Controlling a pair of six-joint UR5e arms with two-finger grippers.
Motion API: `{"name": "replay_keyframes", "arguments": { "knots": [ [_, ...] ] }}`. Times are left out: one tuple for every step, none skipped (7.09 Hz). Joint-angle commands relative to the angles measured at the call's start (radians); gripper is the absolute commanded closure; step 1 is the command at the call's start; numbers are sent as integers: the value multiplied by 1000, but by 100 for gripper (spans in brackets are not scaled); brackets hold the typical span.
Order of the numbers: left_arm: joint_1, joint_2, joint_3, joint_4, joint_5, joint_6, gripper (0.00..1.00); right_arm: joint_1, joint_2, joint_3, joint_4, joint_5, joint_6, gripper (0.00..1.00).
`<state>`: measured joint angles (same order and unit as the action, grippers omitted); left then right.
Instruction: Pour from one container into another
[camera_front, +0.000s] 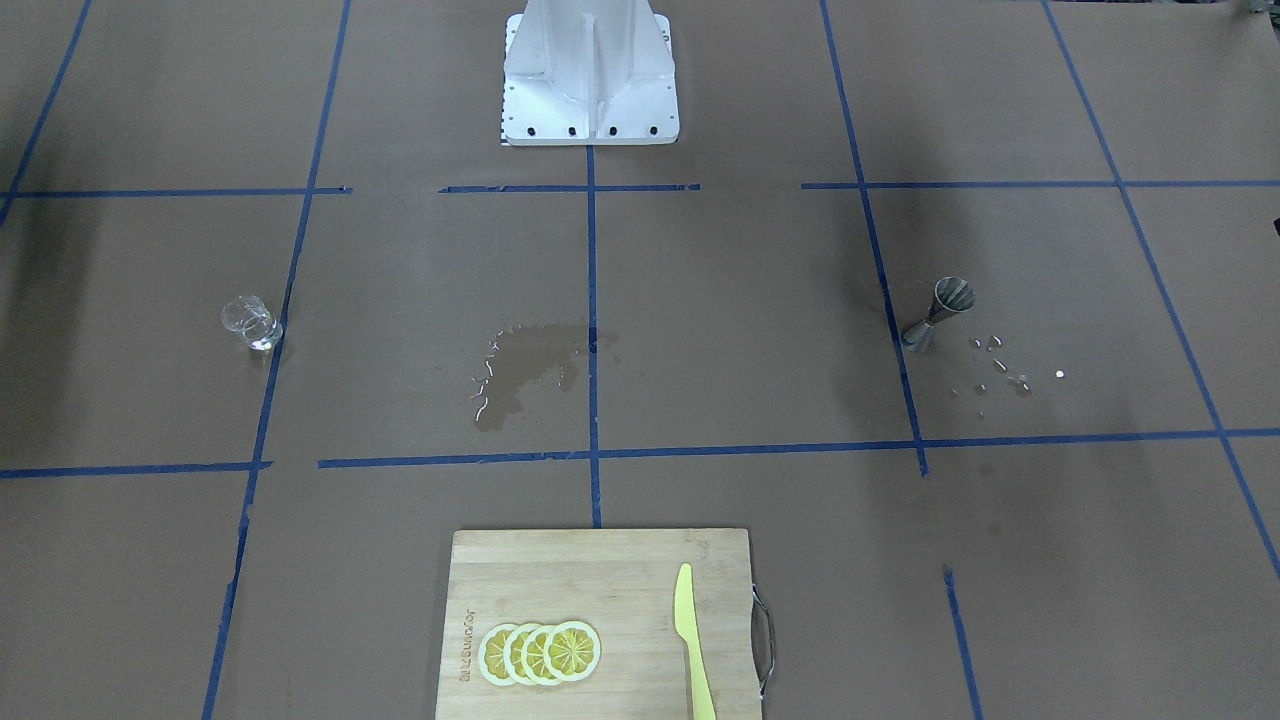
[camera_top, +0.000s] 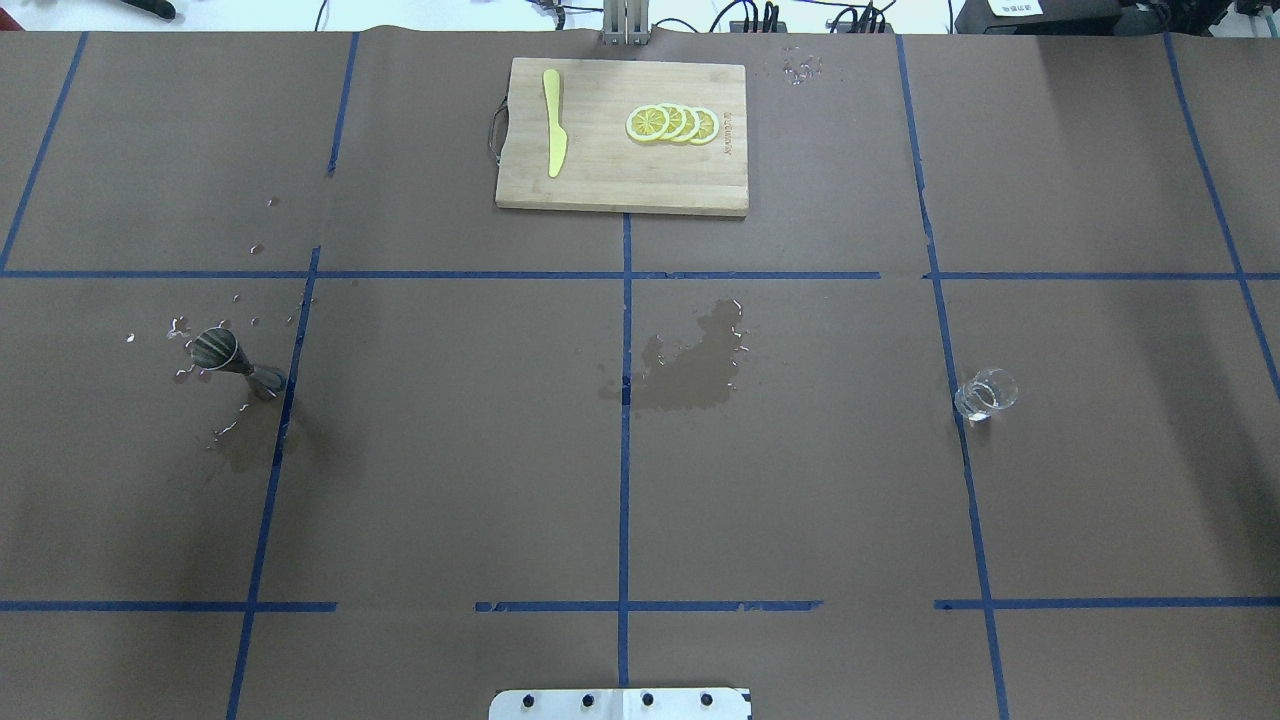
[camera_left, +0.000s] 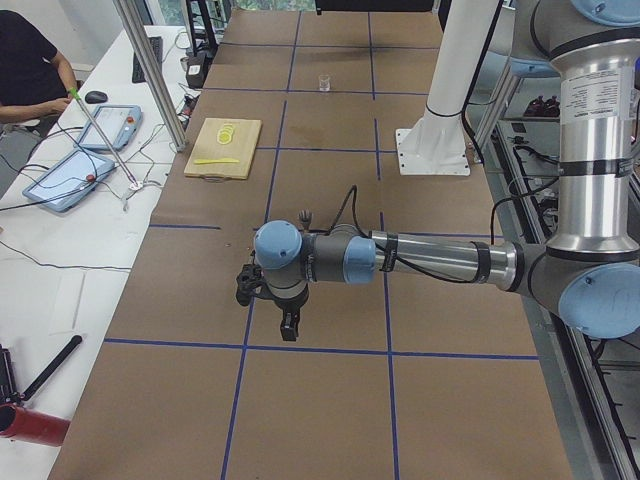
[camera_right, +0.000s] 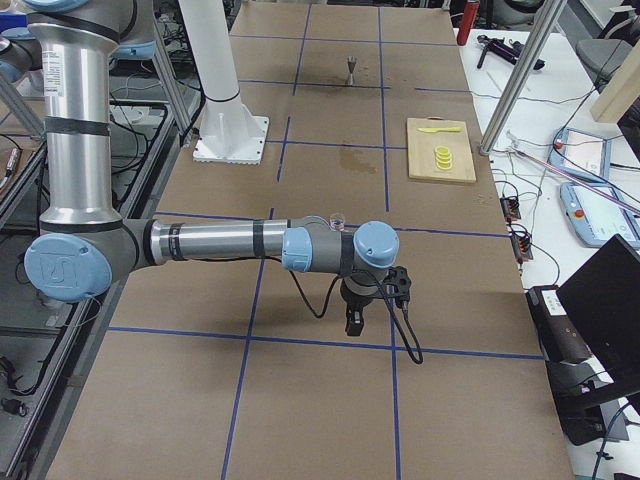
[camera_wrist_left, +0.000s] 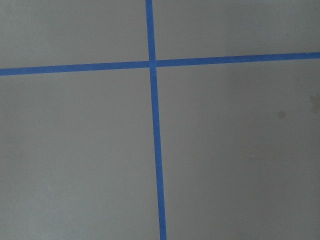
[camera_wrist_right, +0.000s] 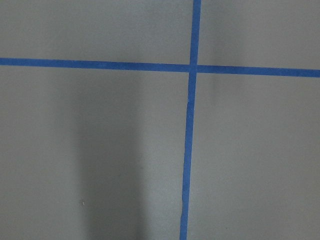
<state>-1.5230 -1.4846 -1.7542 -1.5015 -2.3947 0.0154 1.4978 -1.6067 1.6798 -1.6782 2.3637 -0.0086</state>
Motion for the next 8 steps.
{"name": "replay_keyframes", "arguments": {
  "knots": [
    [-2, -13, -10, 1, 3, 6, 0, 40, 11, 12, 0, 2, 1, 0],
    [-2, -10, -61, 3, 6, 6, 0, 51, 10, 21, 0, 0, -1, 0],
    [-2, -10, -73, 3, 5, 6, 0, 53, 8, 30, 0, 0, 1, 0],
    [4, -13, -99, -2, 3, -1, 0, 58, 8, 40, 0, 0, -1, 0],
    [4, -26, -105, -8, 2, 5, 0, 59, 10, 40, 0, -1, -2, 0],
    [4, -32, -108, -55, -42, 6, 0, 59, 4, 37, 0, 0, -13, 0],
    [0, -17, -103, -112, -110, 6, 0, 59, -4, 41, 0, 2, -4, 0],
    [1, 9, -109, -150, -165, 3, 0, 59, -4, 37, 0, 2, -2, 0]
  ]
}}
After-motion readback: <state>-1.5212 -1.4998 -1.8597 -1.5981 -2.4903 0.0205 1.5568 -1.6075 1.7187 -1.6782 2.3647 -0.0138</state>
